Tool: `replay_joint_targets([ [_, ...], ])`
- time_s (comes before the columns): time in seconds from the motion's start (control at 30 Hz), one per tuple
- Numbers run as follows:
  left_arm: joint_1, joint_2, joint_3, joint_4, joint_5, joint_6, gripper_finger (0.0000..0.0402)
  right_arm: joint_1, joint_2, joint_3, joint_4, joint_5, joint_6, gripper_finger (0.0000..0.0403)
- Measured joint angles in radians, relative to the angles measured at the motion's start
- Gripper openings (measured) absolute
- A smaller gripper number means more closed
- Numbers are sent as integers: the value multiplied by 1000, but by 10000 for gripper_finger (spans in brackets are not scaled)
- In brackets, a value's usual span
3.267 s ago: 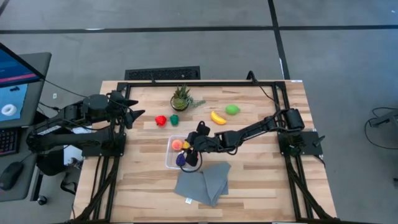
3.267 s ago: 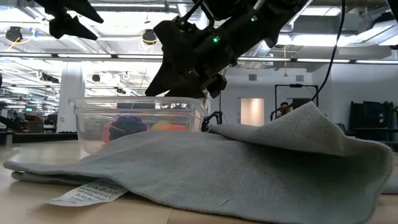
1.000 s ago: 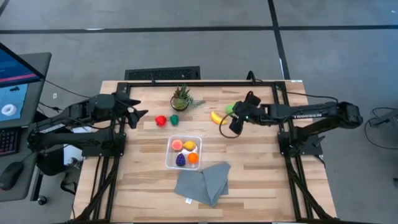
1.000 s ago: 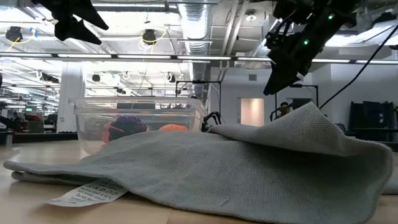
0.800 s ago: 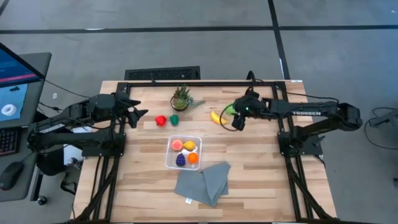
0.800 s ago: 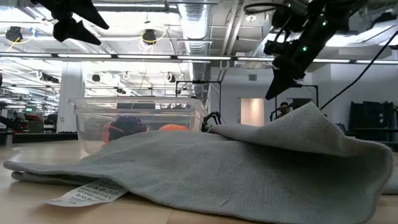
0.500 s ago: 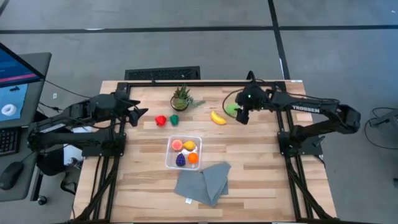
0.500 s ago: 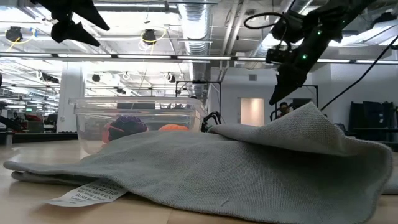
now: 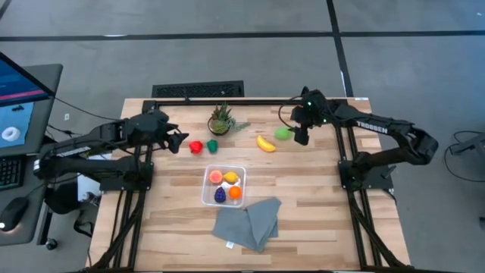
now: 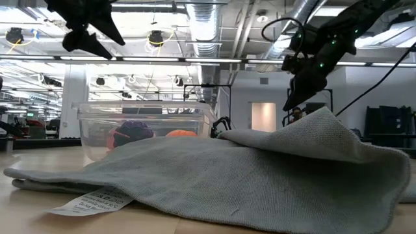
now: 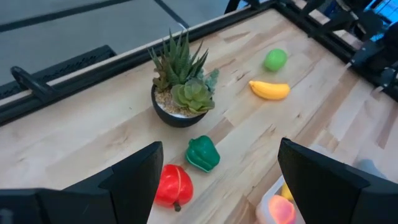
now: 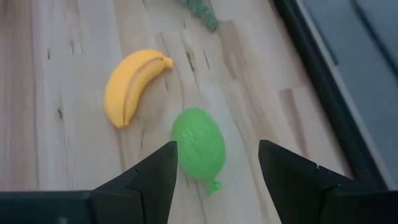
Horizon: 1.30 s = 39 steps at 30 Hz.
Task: Pick and placing Produce into tupperware
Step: Put the green melon into the transparent container
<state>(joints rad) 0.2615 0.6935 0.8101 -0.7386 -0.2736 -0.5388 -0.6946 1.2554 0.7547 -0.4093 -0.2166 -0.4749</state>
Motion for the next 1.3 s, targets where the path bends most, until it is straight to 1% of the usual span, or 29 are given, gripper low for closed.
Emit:
replay_joint_targets([
  [0.1, 0, 31, 0, 19, 21, -4, 306, -26, 39, 0, -10, -20, 3, 249],
  [0.27, 0, 54, 0, 65, 93, -18, 306, -25, 116, 0, 11, -59, -26, 249],
  [0.47, -3, 39, 0, 47, 161, -33, 306, -9, 187, 0, 64, -72, -50, 249],
  [0.57, -25, 24, 0, 5, 174, -1, 306, -4, 209, 0, 85, -75, -54, 249],
  [0.73, -68, -11, 0, -91, 140, -15, 306, -1, 241, 0, 91, -75, -58, 249],
  [1.03, -119, -56, 0, -110, 65, -88, 306, -1, 264, 1, 136, -72, -55, 250],
  [1.2, -129, -55, 0, -111, 58, -94, 306, -2, 314, 42, 73, -67, -49, 250],
  [1.3, -129, -55, 0, -110, 58, -95, 306, 10, 348, 77, 38, -36, -57, 251],
])
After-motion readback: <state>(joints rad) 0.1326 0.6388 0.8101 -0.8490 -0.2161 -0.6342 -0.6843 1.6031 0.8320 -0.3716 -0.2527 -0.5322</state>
